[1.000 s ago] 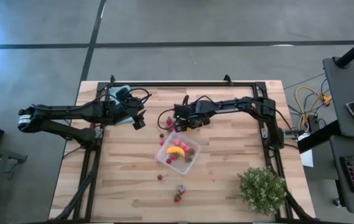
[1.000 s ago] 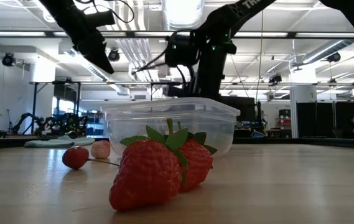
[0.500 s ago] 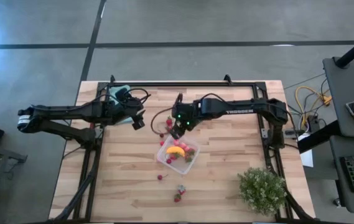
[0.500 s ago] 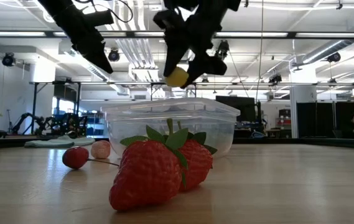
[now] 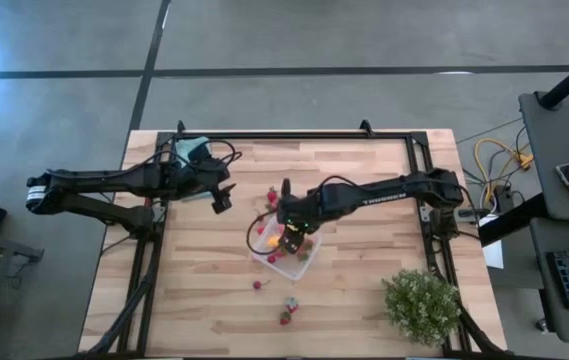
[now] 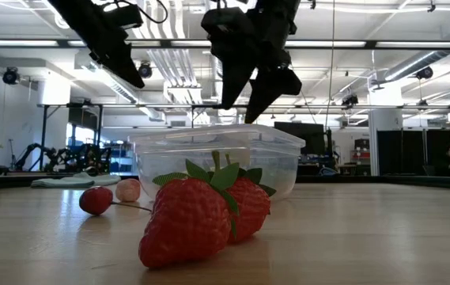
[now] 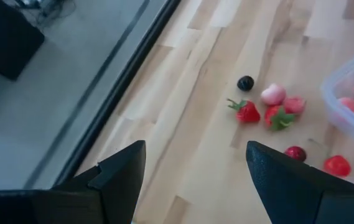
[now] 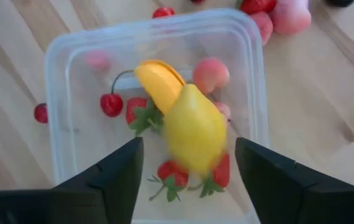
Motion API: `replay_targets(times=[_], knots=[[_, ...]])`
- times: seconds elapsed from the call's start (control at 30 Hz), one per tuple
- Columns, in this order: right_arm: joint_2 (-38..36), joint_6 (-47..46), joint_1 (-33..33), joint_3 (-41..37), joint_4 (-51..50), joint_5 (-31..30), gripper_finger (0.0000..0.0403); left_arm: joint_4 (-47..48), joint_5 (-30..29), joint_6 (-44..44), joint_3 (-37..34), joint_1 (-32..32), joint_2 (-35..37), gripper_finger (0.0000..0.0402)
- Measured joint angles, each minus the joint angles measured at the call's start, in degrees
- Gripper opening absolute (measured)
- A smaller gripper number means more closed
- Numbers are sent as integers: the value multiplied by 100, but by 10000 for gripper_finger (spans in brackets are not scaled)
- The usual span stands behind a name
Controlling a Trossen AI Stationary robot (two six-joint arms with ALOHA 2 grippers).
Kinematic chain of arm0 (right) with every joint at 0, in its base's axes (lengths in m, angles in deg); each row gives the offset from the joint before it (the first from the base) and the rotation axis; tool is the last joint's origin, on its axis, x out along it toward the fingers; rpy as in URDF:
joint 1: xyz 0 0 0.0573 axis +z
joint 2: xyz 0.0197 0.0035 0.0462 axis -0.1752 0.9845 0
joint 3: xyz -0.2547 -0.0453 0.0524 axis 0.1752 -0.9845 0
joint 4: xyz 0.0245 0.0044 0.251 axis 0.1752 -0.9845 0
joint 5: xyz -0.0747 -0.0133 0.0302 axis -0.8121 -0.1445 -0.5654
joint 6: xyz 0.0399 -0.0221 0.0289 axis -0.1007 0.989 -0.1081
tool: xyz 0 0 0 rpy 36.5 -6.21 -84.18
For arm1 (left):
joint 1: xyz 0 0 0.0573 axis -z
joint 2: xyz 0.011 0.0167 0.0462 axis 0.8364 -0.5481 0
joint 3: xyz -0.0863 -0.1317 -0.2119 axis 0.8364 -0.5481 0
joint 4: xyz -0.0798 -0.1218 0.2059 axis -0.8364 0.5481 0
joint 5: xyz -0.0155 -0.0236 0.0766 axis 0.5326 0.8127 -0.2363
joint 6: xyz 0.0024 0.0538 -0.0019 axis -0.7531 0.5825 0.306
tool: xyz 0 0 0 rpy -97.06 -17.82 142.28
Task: Pick and placing Produce into tupperware
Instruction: Put the red strawberry into the transparent container
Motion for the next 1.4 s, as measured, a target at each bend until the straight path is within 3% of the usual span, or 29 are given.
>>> replay_targets(times=[0.3,0.5,0.63,0.87,1.0,1.1,1.4], knots=[[-114,156,266,-6,-142,-49,302,8,474,-861,-10,2,61,263],[-427,14,1133,-6,-890,-884,303,2,1246,-1355,-10,23,68,263],[-560,-643,1904,-5,-1264,-1597,295,0,1574,-1506,-10,71,66,263],[-396,-2346,2935,-85,-1187,-1974,288,-88,2235,-1812,-10,424,64,263],[-246,-2891,3398,-85,-1133,-2246,288,-277,2283,-1814,-10,864,63,263],[-110,-2753,3658,-82,-1068,-2411,286,-329,2277,-1852,-10,1194,29,263],[464,-1096,3783,-82,-472,-2345,286,-308,2261,-1961,-10,1989,-206,263]])
